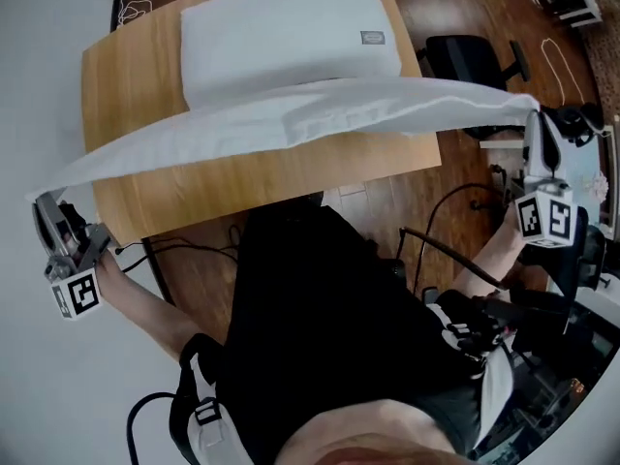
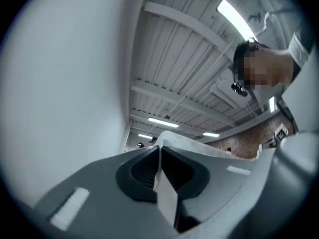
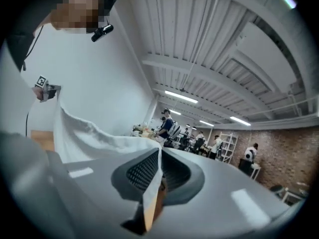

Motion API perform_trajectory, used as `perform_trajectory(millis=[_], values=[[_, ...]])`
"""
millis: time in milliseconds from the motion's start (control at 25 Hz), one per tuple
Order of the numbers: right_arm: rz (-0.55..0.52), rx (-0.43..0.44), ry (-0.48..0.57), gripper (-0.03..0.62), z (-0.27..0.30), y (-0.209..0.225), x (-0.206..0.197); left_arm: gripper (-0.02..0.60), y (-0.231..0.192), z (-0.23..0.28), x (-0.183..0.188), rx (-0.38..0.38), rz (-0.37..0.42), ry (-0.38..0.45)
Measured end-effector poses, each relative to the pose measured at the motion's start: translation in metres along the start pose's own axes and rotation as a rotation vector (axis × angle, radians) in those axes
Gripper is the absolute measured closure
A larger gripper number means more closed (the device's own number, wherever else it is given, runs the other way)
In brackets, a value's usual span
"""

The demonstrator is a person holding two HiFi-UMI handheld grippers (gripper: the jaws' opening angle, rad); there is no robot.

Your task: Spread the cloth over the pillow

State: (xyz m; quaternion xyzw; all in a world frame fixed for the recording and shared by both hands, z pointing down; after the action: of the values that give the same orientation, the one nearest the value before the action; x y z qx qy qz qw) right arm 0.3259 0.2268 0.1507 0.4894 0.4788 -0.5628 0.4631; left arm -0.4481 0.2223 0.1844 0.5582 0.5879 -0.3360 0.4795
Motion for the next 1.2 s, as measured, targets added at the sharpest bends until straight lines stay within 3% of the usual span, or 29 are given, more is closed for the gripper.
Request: perform_trajectory(millis=[160, 240, 360, 520, 680, 920, 1200], values=[[0.082, -0.079, 0.127, 0.572, -0.035, 0.011, 0.006, 0.565, 0.013, -0.008, -0.002, -0.009, -0.026, -0.016], [0.089, -0.113, 0.109, 0.572, -0.038, 0.007, 0.006, 0.565, 0.012, 0.001, -0.009, -0.037, -0.051, -0.013], [0.096, -0.138, 0.128, 0.572, -0.043, -0.009, 0.020, 0.565, 0.006, 0.011, -0.007, -0.045, 0.018, 0.012], [0.052, -0.167, 0.066, 0.572, -0.037, -0.030, 0.022, 0.565, -0.021, 0.011, -0.031, -0.013, -0.065, 0.031], [0.095, -0.183, 0.080, 0.572, -0.047, -0.039, 0.024, 0.565, -0.042, -0.002, -0.055, 0.021, -0.153, 0.080], [0.094, -0.245, 0.100, 0.572, -0.050, -0.038, 0.037, 0.565, -0.035, 0.009, -0.062, 0.037, -0.109, 0.113], [0.083, -0.225, 0.139, 0.572, -0.024, -0.025, 0.041, 0.565, -0.030, 0.040, -0.057, 0.014, -0.096, 0.162]])
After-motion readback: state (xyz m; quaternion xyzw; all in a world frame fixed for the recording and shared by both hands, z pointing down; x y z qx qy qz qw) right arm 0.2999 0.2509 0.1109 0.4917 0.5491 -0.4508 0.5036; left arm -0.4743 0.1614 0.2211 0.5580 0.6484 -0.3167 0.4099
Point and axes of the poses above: the fingertips, and each gripper's own axes: z forward along the fingers, y to its right, x out of its top, the point moved 10 cm from there along -z, backward along the fingers, and after that the axes turned 14 degrees about z, right-handed, at the moved point
